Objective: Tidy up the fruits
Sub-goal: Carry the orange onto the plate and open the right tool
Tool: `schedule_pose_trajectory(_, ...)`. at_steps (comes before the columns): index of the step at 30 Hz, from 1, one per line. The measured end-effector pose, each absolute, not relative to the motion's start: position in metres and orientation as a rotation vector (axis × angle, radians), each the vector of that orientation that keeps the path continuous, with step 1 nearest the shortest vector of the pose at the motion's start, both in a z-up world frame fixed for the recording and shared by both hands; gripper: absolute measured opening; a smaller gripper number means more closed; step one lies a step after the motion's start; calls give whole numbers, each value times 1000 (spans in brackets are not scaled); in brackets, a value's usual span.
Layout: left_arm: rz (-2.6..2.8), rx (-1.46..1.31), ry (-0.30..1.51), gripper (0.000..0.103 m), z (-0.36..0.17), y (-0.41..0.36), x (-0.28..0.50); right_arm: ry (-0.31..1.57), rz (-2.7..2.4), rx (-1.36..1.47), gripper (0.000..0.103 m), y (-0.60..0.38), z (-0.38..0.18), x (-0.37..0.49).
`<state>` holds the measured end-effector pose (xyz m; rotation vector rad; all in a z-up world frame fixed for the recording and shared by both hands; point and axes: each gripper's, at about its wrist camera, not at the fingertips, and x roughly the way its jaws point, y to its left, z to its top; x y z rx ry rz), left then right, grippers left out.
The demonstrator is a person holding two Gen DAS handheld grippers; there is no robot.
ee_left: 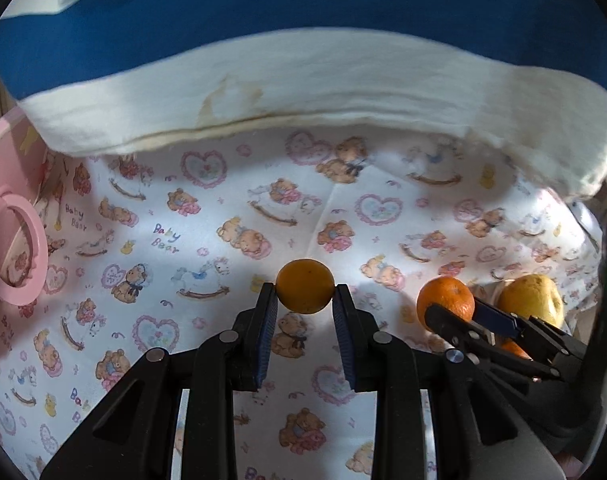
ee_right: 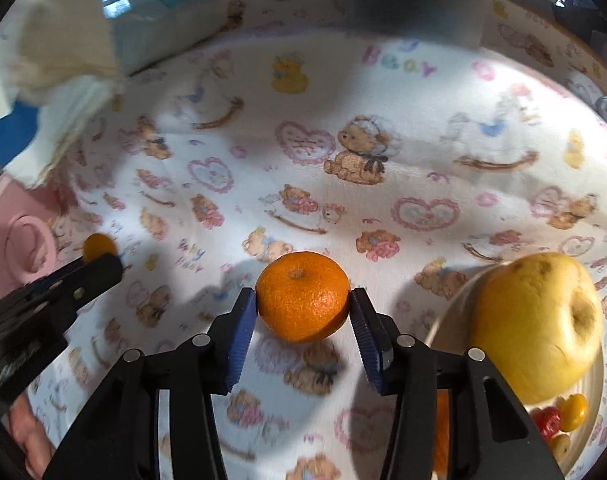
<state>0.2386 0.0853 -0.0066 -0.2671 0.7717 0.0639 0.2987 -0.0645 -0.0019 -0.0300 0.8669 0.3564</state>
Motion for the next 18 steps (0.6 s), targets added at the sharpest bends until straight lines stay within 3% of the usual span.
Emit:
schedule_pose_trajectory(9, -20, -213, 685, 27, 16, 59, 221, 733, 403, 46, 48, -121, 48, 245)
schedule_pose_trajectory(10, -34, -209, 677, 27, 17, 55, 220, 716, 402, 52, 46, -127, 52, 240)
schedule_pose_trajectory(11, -50, -207, 671, 27, 19, 52, 220, 696, 399, 60, 32, -135, 57, 233)
schedule_pose_trajectory(12, -65, -206, 665, 27, 20, 48, 219, 673, 398, 69, 26, -145, 63, 226)
schedule_pose_trajectory(18, -132, -143, 692, 27, 14, 15, 216, 669, 361, 56, 26, -184, 65, 215)
